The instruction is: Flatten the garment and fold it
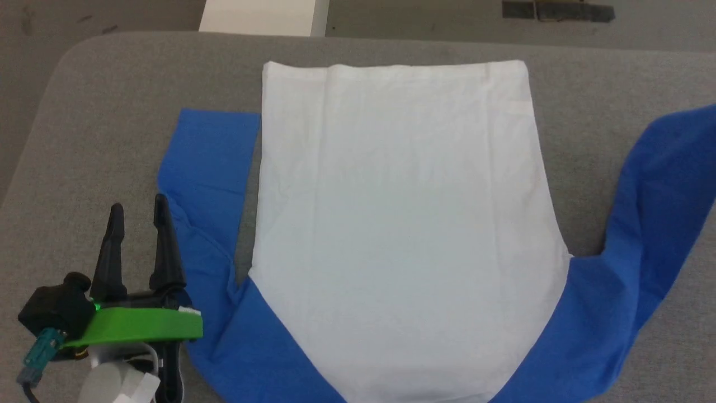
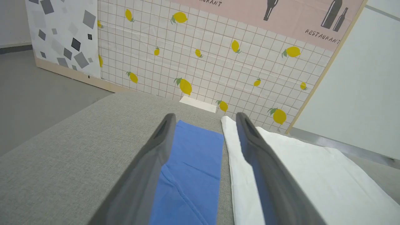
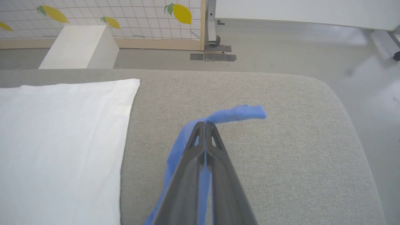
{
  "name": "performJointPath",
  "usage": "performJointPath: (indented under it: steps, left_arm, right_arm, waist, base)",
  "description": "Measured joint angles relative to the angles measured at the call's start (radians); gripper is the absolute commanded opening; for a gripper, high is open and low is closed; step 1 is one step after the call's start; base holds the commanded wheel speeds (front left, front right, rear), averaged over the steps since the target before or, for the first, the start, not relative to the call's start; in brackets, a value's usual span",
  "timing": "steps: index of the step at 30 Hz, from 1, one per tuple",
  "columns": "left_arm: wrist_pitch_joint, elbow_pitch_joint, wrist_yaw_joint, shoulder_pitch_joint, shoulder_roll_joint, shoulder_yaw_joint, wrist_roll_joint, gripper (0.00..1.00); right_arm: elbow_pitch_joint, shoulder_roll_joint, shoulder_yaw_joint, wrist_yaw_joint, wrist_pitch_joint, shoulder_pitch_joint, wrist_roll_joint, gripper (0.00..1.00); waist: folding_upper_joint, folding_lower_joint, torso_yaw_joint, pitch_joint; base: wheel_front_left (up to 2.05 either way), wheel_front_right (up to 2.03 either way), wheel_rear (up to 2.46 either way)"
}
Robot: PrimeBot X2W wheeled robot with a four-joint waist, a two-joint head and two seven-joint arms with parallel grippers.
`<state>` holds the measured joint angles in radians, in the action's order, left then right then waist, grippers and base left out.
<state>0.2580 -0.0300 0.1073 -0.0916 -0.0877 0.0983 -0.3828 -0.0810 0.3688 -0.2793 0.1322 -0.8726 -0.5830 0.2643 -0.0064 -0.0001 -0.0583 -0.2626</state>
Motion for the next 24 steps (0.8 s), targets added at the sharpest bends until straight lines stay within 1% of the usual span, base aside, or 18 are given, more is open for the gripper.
performJointPath:
  steps: [3,5,8,11,13,16,21,24]
  left_arm:
    - [-0.002,-0.002,-0.009,0.031,0.001,0.004,0.000,1.00]
    - [-0.010,-0.006,-0.013,0.048,0.001,0.007,-0.001,1.00]
    - [-0.019,-0.010,-0.018,0.063,0.001,0.009,-0.004,1.00]
    - [-0.021,-0.012,-0.021,0.075,0.001,0.010,-0.005,1.00]
    - [-0.028,-0.013,-0.021,0.081,0.000,0.010,-0.006,1.00]
    - [-0.029,-0.014,-0.026,0.084,0.000,0.008,-0.007,1.00]
    - [-0.032,-0.013,-0.029,0.087,0.000,0.004,-0.014,1.00]
    - [-0.032,-0.012,-0.029,0.087,0.000,0.002,-0.015,1.00]
  right_arm:
    - [0.101,-0.013,0.077,0.000,-0.053,0.047,0.055,0.00]
    - [0.178,-0.030,0.146,0.000,-0.093,0.082,0.099,0.00]
    - [0.252,-0.049,0.234,0.000,-0.133,0.107,0.163,0.00]
    - [0.290,-0.069,0.322,0.000,-0.155,0.113,0.208,0.00]
    - [0.298,-0.086,0.396,0.000,-0.165,0.113,0.232,0.00]
    - [0.289,-0.128,0.492,0.000,-0.162,0.113,0.254,0.00]
    - [0.212,-0.211,0.648,0.000,-0.114,0.112,0.298,0.00]
    - [0.151,-0.245,0.726,0.000,-0.080,0.112,0.312,0.00]
  waist:
    - [0.0000,0.0000,0.010,0.051]
    - [0.0000,0.0000,0.016,0.088]
    - [0.0000,0.0000,0.020,0.130]
    - [0.0000,0.0000,0.020,0.163]
    - [0.0000,0.0000,0.016,0.186]
    - [0.0000,0.0000,0.007,0.209]
    - [0.0000,0.0000,-0.025,0.219]
    - [0.0000,0.0000,-0.043,0.216]
  base:
    - [0.00,0.00,0.00]
    - [0.00,0.00,0.00]
    - [0.00,0.00,0.00]
    - [0.00,0.00,0.00]
    - [0.00,0.00,0.00]
    - [0.00,0.00,0.00]
    - [0.00,0.00,0.00]
    - [0.00,0.00,0.00]
